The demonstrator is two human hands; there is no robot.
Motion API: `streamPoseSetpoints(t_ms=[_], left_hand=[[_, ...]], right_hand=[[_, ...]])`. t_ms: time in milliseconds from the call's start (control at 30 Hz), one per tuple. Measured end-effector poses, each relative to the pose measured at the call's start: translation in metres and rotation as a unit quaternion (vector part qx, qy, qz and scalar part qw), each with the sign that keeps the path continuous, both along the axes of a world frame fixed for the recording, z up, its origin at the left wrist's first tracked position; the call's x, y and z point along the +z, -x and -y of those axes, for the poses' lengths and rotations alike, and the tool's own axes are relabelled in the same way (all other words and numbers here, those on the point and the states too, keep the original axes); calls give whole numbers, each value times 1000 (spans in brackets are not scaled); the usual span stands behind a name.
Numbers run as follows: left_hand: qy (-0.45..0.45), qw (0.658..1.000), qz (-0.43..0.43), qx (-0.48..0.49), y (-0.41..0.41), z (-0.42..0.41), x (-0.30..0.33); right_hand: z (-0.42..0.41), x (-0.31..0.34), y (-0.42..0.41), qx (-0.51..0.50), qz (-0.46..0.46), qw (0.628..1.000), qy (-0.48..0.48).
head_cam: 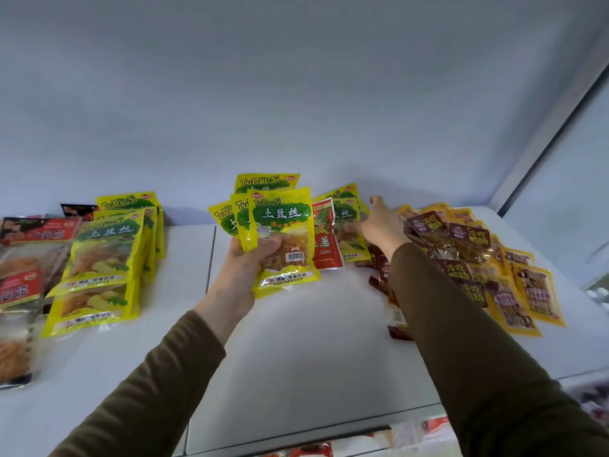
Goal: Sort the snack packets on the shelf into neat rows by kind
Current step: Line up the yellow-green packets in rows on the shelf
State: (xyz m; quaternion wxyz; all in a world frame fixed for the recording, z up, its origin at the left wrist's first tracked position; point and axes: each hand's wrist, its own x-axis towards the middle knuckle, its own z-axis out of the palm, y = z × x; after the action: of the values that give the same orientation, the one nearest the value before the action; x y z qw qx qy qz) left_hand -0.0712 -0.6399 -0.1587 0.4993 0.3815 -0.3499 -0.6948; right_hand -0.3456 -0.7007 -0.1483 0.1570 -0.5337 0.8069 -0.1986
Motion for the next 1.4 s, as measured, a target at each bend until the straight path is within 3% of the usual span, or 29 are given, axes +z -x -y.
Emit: streamPoseSetpoints(t_ms=[167, 367, 500, 600, 633, 800, 900, 1033, 1200, 1400], left_hand=[[-3, 1000, 4, -3, -4, 7, -2], [-8, 1000, 0, 8, -11, 13, -5], [-18, 1000, -1, 18, -12, 16, -5], [-17, 1000, -6, 26, -12, 17, 0], [-13, 1000, -10, 26, -12, 17, 2], [5, 999, 6, 44, -18, 16, 12], [8, 1000, 18, 24, -29, 16, 14], [-1, 1000, -7, -22, -47, 13, 21], [27, 997, 49, -54, -64, 1, 28], [0, 996, 86, 30, -79, -3, 33]], right_hand=[[9, -8, 0, -12, 109, 993, 46], [0, 29, 27, -24, 166, 974, 155], [-25, 67, 27, -13, 353, 897, 264], [-39, 71, -6, 66, 553, 805, 205], [-43, 65, -23, 87, 584, 790, 167], [-53, 24, -100, 91, 551, 825, 83], [-53, 12, -119, 83, 574, 812, 61], [-54, 4, -144, 81, 608, 787, 67], [-55, 1, -179, 117, 552, 817, 116], [-45, -5, -204, 59, 631, 769, 90]])
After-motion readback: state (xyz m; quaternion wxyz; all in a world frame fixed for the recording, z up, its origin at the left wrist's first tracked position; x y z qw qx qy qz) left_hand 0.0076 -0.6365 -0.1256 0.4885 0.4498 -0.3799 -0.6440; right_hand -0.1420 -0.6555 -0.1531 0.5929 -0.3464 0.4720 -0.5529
